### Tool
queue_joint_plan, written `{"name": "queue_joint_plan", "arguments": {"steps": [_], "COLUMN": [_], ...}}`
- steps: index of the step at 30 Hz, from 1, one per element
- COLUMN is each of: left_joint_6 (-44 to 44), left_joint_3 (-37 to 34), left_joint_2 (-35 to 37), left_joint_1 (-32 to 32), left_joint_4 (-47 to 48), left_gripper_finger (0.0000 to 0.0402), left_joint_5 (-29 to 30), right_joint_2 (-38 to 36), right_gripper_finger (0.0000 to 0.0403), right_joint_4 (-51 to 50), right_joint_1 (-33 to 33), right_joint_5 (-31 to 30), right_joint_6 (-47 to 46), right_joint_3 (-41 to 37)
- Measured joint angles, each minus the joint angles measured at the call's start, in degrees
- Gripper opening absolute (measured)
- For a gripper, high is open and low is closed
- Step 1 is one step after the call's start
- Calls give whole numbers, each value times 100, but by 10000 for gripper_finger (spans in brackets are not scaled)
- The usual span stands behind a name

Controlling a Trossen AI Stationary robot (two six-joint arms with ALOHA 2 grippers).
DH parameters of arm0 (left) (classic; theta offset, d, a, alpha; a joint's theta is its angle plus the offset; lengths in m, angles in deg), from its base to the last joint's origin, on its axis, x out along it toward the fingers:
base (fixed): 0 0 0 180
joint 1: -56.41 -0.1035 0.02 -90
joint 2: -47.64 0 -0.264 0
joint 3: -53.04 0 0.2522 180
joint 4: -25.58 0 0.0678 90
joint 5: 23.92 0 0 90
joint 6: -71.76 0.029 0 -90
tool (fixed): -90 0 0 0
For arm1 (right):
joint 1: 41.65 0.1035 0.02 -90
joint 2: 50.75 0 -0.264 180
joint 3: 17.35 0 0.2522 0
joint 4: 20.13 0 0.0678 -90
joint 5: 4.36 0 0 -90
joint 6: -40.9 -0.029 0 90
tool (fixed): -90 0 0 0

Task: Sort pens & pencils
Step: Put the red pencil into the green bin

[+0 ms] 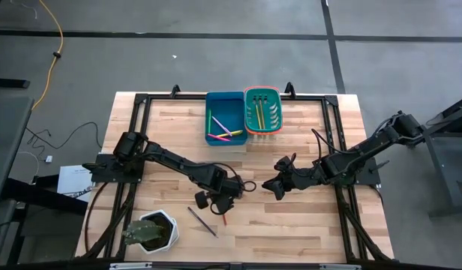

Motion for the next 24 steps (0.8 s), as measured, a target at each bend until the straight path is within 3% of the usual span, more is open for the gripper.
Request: {"name": "queue_joint_plan", "arguments": {"steps": [9, 17, 24], "left_joint_6": [-7, 441, 743], "left_joint_3": [0, -2, -2], "left_joint_2": [0, 0, 0], "left_joint_1": [0, 2, 2], "left_joint_4": [-3, 93, 133], "left_gripper_finger": [51, 51, 51], "left_joint_5": [85, -514, -630], "right_joint_2": [0, 0, 0], "right_gripper_finger": [87, 87, 87], "right_joint_4": [-1, 0, 0], "right_joint_1": [-2, -1, 0], "right_joint_5": [0, 0, 0], "right_joint_6": [1, -45, -59], "right_joint_3": [0, 0, 0]}}
